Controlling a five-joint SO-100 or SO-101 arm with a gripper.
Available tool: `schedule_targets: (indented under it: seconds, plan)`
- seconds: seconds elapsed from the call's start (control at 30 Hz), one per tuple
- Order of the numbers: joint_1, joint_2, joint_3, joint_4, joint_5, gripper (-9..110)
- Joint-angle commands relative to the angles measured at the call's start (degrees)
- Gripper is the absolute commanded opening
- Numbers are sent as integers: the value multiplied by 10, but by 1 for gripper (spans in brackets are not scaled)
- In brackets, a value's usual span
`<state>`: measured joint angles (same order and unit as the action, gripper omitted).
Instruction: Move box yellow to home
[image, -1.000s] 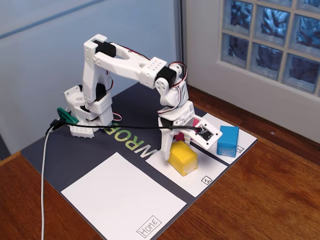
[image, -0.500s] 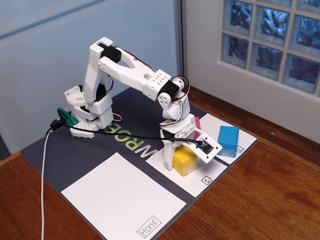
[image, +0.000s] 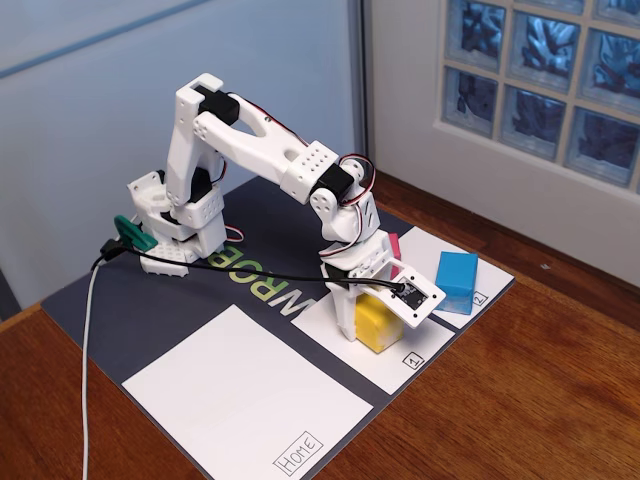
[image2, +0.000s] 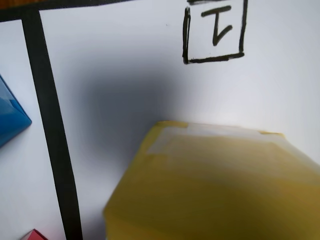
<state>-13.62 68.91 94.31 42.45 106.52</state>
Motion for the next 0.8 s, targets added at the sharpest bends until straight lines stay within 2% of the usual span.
schedule_targets:
  seconds: [0.0,0.17,0.5,0.77]
  plan:
    - [4,11,1,-18,-7,-1]
    - [1,33,1,-9,-18,-1]
    - [-10,120,-40,112,-43,-1]
    - [33,175,-58,175,-71,-1]
